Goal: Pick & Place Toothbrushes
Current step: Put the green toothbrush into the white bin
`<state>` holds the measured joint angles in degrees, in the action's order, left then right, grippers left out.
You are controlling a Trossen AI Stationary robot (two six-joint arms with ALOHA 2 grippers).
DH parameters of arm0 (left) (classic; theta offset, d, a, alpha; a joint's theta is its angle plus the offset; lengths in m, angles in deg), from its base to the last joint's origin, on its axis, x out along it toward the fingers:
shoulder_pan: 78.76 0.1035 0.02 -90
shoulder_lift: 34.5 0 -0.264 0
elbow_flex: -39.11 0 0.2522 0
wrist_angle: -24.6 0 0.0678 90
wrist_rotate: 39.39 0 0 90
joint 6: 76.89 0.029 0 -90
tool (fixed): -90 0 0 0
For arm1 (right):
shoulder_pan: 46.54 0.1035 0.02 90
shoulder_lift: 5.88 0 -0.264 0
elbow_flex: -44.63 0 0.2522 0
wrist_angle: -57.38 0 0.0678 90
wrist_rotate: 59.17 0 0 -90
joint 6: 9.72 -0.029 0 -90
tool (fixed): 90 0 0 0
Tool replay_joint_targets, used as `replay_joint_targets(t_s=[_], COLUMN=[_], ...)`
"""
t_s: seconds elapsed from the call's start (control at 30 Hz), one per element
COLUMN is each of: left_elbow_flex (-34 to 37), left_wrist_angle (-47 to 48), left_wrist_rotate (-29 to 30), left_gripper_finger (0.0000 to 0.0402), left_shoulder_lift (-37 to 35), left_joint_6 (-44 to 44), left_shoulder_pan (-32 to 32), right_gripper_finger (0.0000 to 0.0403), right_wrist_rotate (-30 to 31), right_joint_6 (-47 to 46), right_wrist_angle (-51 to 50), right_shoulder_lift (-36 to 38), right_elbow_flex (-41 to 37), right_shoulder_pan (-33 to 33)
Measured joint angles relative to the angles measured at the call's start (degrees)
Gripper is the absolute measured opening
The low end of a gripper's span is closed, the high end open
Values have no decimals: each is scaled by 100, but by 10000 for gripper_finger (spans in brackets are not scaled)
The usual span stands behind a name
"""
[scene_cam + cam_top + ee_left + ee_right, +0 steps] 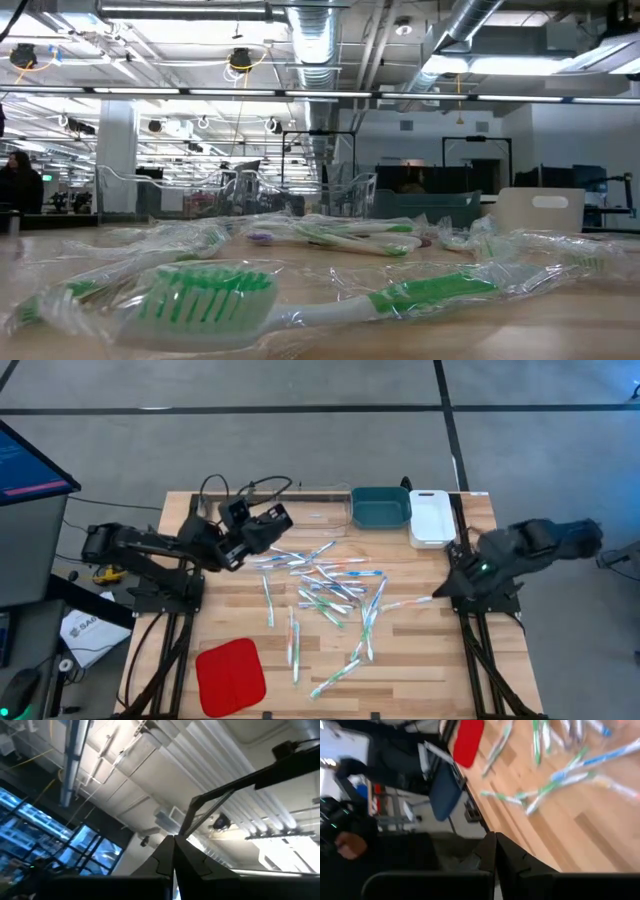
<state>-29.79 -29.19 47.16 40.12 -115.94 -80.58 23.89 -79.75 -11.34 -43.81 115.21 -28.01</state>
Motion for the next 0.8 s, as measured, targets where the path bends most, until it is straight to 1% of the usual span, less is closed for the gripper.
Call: replay_joint_targets(t_s=[0.17, 0.3, 0.4, 0.53, 0.63, 0.8], left_elbow_flex=[2, 2, 2, 2, 2, 2], left_wrist_angle=[116, 363, 590, 705, 725, 725], left_wrist_rotate=[4, 7, 7, 9, 10, 13], left_gripper_finger=[2, 2, 2, 2, 2, 2], left_shoulder_lift=[-88, -76, -75, -75, -75, -75], left_joint_6=[122, 124, 127, 127, 127, 127], left_shoulder_pan=[110, 152, 152, 152, 152, 152], right_gripper_finger=[0, 0, 0, 0, 0, 0], right_wrist_rotate=[484, 961, 999, 984, 983, 983], right_joint_6=[-358, -544, -567, -593, -593, -135], right_wrist_angle=[64, -70, -377, -764, -960, -978], right_shoulder_lift=[-646, -1055, -1405, -1969, -2251, -2635], right_elbow_flex=[-2, -2, -3, -9, -9, -9], right_shoulder_pan=[941, 1494, 1824, 2067, 2186, 2134])
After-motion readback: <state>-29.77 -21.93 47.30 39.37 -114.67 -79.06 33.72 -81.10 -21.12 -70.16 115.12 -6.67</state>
